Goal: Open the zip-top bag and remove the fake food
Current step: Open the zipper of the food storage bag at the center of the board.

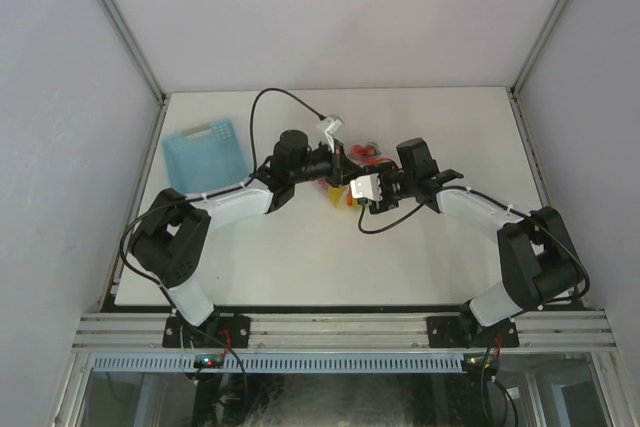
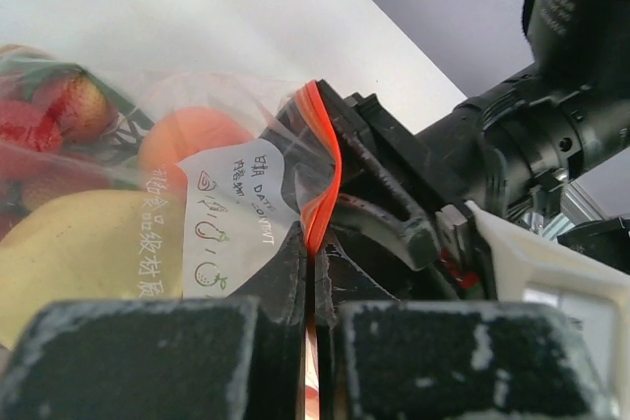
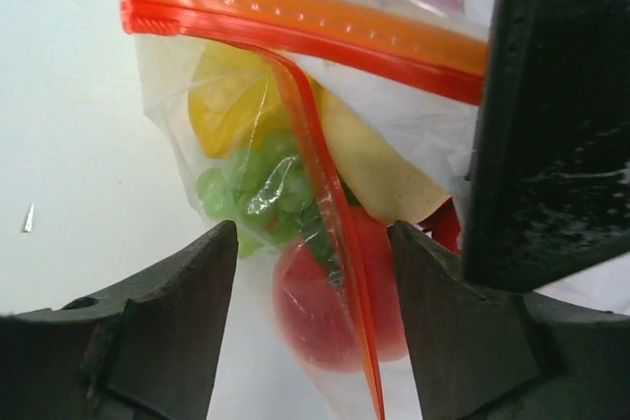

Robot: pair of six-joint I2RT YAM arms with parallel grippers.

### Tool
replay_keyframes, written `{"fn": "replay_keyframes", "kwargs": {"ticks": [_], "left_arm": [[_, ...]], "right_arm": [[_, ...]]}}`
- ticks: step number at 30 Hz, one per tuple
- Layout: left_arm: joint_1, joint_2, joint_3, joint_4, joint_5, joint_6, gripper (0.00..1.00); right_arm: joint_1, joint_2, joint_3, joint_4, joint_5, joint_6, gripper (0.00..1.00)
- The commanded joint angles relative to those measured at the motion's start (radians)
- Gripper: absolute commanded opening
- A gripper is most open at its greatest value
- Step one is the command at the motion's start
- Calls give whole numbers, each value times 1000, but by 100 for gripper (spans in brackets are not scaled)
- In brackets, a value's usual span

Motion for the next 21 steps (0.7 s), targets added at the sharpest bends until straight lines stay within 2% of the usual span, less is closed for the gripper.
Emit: {"fn": "replay_keyframes", "kwargs": {"ticks": [1,3,5,10,13,21], "left_arm": [[-11,-40,-30,90,32,-31,0],[-11,-40,-38,104,28,-38,0],[-9,-37,-43,118,27,-48,0],[-7,-34,-46,122,26,-57,0],[-3,-32,-52,131,23,-64,0],[-2,-20,-54,141,17,-81,0]], "right_arm": [[1,11,3,50,37,3,60],[-8,5,4,24,18,-12,53],[-17,0,3,-1,4,-28,51],[-60,-12,4,-39,4,-21,55],[-89,-13,3,-67,8,-18,52],[-141,-65,-2,-176,-104,-80,12]]}}
